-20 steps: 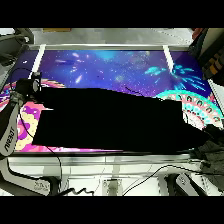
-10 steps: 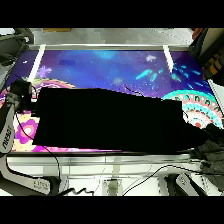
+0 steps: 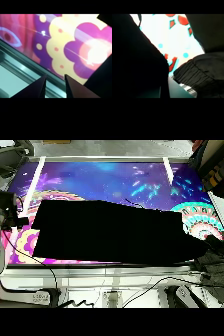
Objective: Fold the clothes and pants, and hang the long-sleeved shirts on hangers.
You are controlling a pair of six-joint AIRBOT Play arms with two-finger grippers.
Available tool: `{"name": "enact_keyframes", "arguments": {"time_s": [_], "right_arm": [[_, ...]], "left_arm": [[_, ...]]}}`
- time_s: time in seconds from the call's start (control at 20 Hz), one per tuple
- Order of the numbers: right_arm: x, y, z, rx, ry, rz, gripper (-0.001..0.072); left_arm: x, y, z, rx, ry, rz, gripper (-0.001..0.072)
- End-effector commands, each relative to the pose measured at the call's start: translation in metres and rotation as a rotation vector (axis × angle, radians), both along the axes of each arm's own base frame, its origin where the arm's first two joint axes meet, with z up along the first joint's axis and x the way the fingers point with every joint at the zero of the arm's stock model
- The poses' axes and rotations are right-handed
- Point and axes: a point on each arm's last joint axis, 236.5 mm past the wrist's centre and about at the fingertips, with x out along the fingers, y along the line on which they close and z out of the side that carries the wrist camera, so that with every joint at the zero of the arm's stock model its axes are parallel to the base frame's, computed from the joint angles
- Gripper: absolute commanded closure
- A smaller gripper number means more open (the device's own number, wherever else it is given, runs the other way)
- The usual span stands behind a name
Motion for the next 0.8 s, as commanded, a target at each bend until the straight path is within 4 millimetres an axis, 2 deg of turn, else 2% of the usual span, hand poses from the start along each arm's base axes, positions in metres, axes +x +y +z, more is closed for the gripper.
{"name": "enact_keyframes", "arguments": {"time_s": [0.0, 0.15, 0.2, 0.3, 0.35, 0.4, 0.55, 0.75], "right_arm": [[0.004, 0.003, 0.001, 0.013, -0.02, -0.005, 0.0697], [0.014, 0.01, 0.005, 0.049, -0.061, -0.014, 0.0697], [0.015, 0.011, 0.005, 0.054, -0.069, -0.016, 0.0697], [0.017, 0.013, 0.006, 0.063, -0.077, -0.018, 0.0697], [0.018, 0.013, 0.006, 0.065, -0.079, -0.018, 0.0697], [0.018, 0.013, 0.006, 0.065, -0.079, -0.018, 0.0697], [0.018, 0.013, 0.006, 0.065, -0.08, -0.018, 0.0697], [0.018, 0.013, 0.006, 0.064, -0.08, -0.018, 0.0697]], "left_arm": [[-0.032, -0.031, 0.005, -0.184, -0.03, -0.067, 0.0461], [-0.079, -0.058, -0.012, -0.363, -0.077, 0.032, 0.0457], [-0.088, -0.069, -0.019, -0.433, -0.11, 0.064, 0.0442], [-0.088, -0.091, -0.027, -0.581, -0.23, 0.118, 0.0377], [-0.086, -0.097, -0.03, -0.635, -0.292, 0.162, 0.023], [-0.087, -0.099, -0.034, -0.67, -0.328, 0.211, 0.0121], [-0.103, -0.112, -0.055, -0.737, -0.314, 0.296, 0.0107], [-0.106, -0.111, -0.085, -0.701, -0.35, 0.373, 0.0107]]}}
